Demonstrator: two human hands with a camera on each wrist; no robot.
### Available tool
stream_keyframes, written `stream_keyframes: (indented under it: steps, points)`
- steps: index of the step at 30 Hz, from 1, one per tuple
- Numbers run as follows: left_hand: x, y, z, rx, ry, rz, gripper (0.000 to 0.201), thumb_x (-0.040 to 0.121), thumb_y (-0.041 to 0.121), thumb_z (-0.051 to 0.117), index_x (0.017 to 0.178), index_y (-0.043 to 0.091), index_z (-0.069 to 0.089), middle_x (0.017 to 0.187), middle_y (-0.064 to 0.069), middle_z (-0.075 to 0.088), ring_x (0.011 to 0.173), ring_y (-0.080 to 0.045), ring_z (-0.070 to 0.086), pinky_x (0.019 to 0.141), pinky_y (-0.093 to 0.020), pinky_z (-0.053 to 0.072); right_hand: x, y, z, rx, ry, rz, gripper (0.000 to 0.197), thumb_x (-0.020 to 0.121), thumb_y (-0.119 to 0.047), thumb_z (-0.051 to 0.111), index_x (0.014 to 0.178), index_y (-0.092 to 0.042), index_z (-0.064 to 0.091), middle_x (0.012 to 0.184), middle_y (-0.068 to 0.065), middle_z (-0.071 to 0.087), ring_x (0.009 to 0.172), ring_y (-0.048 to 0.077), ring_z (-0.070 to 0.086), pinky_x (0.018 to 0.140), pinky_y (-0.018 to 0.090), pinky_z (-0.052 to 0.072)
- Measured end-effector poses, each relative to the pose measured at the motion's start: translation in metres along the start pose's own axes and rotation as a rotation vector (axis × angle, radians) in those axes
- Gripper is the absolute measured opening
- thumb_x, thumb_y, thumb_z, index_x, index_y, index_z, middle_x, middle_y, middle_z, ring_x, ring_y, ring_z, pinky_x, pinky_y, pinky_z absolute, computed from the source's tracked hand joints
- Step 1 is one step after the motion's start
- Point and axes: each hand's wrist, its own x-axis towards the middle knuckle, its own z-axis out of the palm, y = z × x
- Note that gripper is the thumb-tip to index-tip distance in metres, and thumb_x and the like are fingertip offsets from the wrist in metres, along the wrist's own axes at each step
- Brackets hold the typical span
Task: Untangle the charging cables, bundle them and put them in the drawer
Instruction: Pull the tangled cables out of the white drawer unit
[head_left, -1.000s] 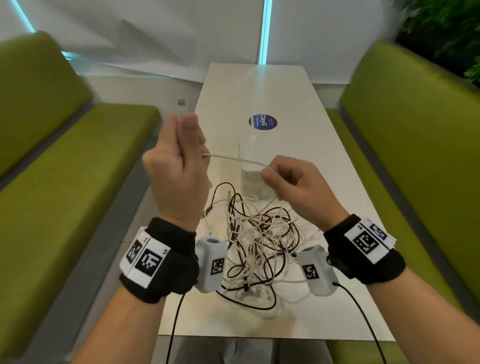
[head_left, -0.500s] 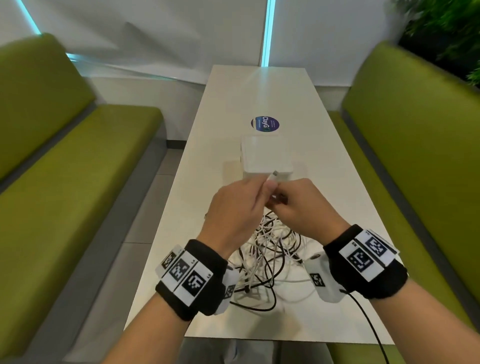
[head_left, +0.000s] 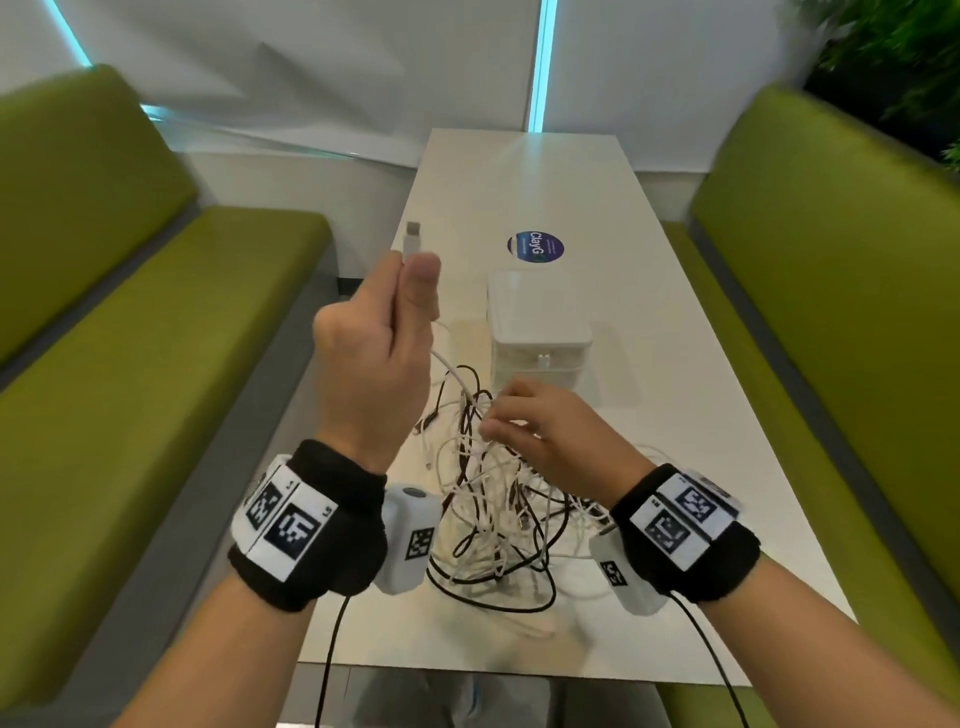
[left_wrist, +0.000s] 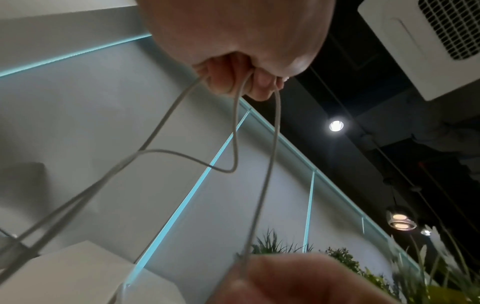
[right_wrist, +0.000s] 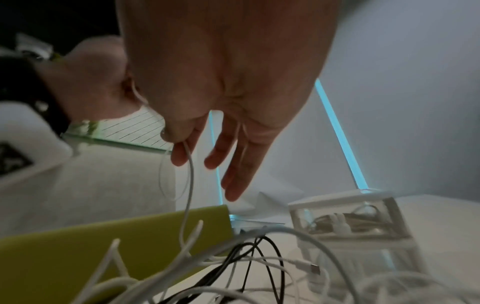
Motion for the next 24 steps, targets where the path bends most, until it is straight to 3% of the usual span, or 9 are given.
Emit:
stream_keyframes:
  steps: [2, 4, 7, 9, 12, 15, 19, 22, 24]
  points:
    - [0.003, 0.008, -0.005, -0.074, 0.016, 0.003, 0.042, 0.101, 0.038, 0.034, 0.071, 0.013, 0.049, 0.051, -0.005, 0.046, 0.042, -0.02, 0.045, 0.041, -0.036, 0.034, 0.015, -0.008, 0.008, -0.134, -0.061, -0.02, 0.022, 0.098, -0.037, 0.052, 0.085, -0.023, 0.062, 0.083, -0.005, 0.053, 0.075, 0.013, 0.052, 0.066, 0.025, 0.04]
    - [0.008, 0.017, -0.01, -0.179, 0.048, 0.002, 0.042, 0.1, 0.038, 0.034, 0.071, 0.012, 0.047, 0.052, 0.0, 0.045, 0.044, -0.011, 0.044, 0.045, -0.027, 0.034, 0.03, -0.016, 0.016, -0.241, -0.128, 0.018, 0.028, 0.101, -0.036, 0.046, 0.074, -0.026, 0.049, 0.074, -0.007, 0.053, 0.068, 0.011, 0.049, 0.061, 0.027, 0.034]
    - [0.013, 0.033, -0.015, -0.293, 0.042, 0.016, 0.039, 0.098, 0.037, 0.034, 0.072, 0.012, 0.047, 0.055, 0.003, 0.046, 0.045, -0.006, 0.043, 0.048, -0.02, 0.033, 0.044, -0.021, 0.026, -0.192, -0.131, 0.136, 0.034, 0.103, -0.034, 0.037, 0.071, -0.026, 0.042, 0.065, -0.007, 0.05, 0.06, 0.011, 0.047, 0.058, 0.029, 0.037]
    - [0.014, 0.045, -0.016, -0.376, 0.0, 0.019, 0.032, 0.097, 0.037, 0.035, 0.072, 0.019, 0.046, 0.056, 0.007, 0.045, 0.044, -0.005, 0.042, 0.047, -0.018, 0.033, 0.048, -0.024, 0.029, -0.193, -0.148, 0.162, 0.04, 0.102, -0.025, 0.039, 0.062, -0.026, 0.036, 0.06, -0.007, 0.044, 0.053, 0.008, 0.041, 0.057, 0.028, 0.037]
    - [0.015, 0.057, -0.018, -0.47, 0.003, 0.02, 0.029, 0.095, 0.037, 0.035, 0.072, 0.021, 0.044, 0.053, 0.006, 0.041, 0.043, -0.004, 0.041, 0.047, -0.015, 0.032, 0.054, -0.017, 0.023, -0.047, -0.136, 0.251, 0.042, 0.098, -0.018, 0.048, 0.057, -0.028, 0.046, 0.056, -0.01, 0.052, 0.045, 0.001, 0.047, 0.053, 0.019, 0.039]
    - [0.023, 0.068, -0.027, -0.534, 0.1, 0.043, 0.029, 0.095, 0.036, 0.036, 0.071, 0.021, 0.044, 0.05, 0.002, 0.039, 0.039, -0.01, 0.04, 0.046, -0.016, 0.031, 0.057, -0.001, 0.016, 0.067, -0.103, 0.314, 0.033, 0.095, -0.033, 0.058, 0.063, -0.026, 0.064, 0.052, -0.01, 0.062, 0.039, -0.003, 0.047, 0.05, 0.019, 0.037]
    - [0.035, 0.077, -0.028, -0.554, 0.185, 0.085, 0.033, 0.102, 0.022, 0.039, 0.069, 0.021, 0.042, 0.05, 0.008, 0.038, 0.036, -0.012, 0.039, 0.043, -0.016, 0.029, 0.058, 0.019, 0.018, -0.032, -0.115, 0.349, 0.035, 0.094, -0.042, 0.059, 0.079, -0.014, 0.073, 0.07, -0.002, 0.072, 0.048, 0.0, 0.055, 0.054, 0.022, 0.044]
    - [0.033, 0.07, -0.02, -0.504, 0.086, 0.018, 0.032, 0.1, 0.018, 0.037, 0.069, 0.015, 0.044, 0.051, 0.001, 0.039, 0.039, -0.009, 0.039, 0.044, -0.014, 0.031, 0.054, 0.024, 0.02, -0.159, -0.137, 0.356, 0.037, 0.096, -0.045, 0.052, 0.078, -0.016, 0.066, 0.071, -0.003, 0.064, 0.065, 0.012, 0.058, 0.066, 0.029, 0.048]
    - [0.027, 0.051, -0.01, -0.331, -0.062, -0.021, 0.035, 0.102, 0.025, 0.041, 0.07, 0.013, 0.046, 0.051, 0.0, 0.043, 0.042, -0.011, 0.042, 0.043, -0.02, 0.032, 0.048, 0.025, 0.019, -0.126, -0.091, 0.376, 0.045, 0.1, -0.045, 0.042, 0.077, -0.015, 0.066, 0.065, -0.004, 0.057, 0.061, 0.011, 0.053, 0.063, 0.029, 0.041]
